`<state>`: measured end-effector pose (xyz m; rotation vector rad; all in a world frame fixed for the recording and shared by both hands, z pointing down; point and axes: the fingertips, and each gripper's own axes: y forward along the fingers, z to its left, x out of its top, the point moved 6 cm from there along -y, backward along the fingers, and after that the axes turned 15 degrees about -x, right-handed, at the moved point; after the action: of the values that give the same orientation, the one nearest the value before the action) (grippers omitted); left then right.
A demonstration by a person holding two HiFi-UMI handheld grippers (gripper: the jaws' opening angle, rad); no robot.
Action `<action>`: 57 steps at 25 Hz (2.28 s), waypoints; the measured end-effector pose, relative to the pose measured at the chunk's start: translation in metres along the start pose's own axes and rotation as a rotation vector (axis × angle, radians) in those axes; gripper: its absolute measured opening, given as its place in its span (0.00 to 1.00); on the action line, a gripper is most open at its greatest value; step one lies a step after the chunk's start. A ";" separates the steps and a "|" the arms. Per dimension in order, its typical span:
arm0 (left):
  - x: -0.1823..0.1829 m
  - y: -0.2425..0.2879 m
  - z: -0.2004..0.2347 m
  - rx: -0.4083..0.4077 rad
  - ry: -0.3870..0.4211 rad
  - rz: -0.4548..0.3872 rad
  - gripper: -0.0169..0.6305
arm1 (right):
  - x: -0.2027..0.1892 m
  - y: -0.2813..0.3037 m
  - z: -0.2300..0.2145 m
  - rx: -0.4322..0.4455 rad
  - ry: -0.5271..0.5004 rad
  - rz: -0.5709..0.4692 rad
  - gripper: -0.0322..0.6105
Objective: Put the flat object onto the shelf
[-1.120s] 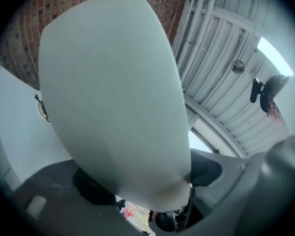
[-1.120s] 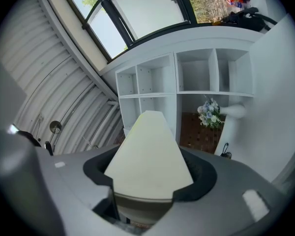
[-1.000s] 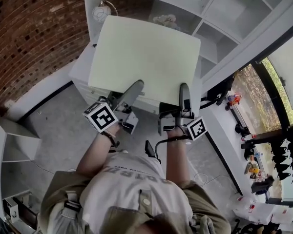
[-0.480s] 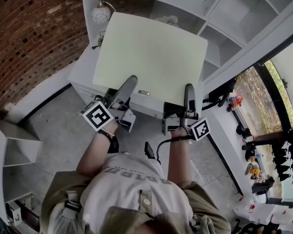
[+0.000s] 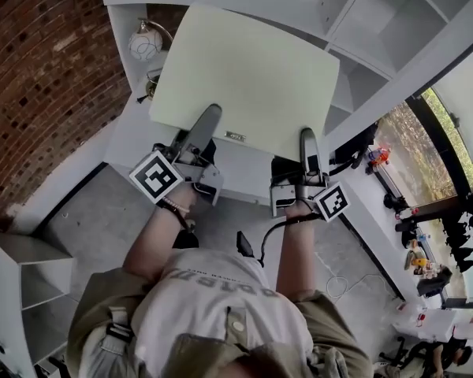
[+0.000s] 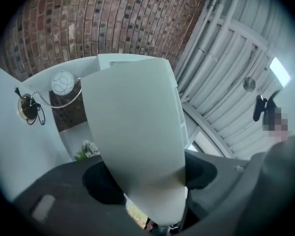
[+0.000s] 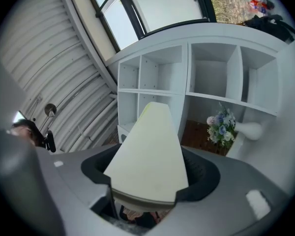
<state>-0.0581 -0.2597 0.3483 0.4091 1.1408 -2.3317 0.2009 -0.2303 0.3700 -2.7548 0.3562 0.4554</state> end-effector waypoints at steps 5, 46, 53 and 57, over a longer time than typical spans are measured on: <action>0.033 0.029 0.029 -0.025 -0.045 0.024 0.53 | -0.002 0.038 0.011 0.041 -0.080 0.006 0.62; 0.065 0.165 0.165 0.047 -0.053 0.191 0.62 | 0.084 0.203 -0.045 -0.055 0.124 -0.107 0.56; 0.059 0.174 0.165 0.052 -0.015 0.194 0.64 | 0.096 0.211 -0.047 -0.103 0.222 -0.147 0.53; 0.058 0.176 0.162 0.047 0.019 0.211 0.67 | 0.098 0.213 -0.044 -0.145 0.271 -0.178 0.52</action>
<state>-0.0142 -0.4980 0.3054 0.5422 1.0006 -2.1780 0.2404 -0.4599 0.3169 -2.9621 0.1422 0.0641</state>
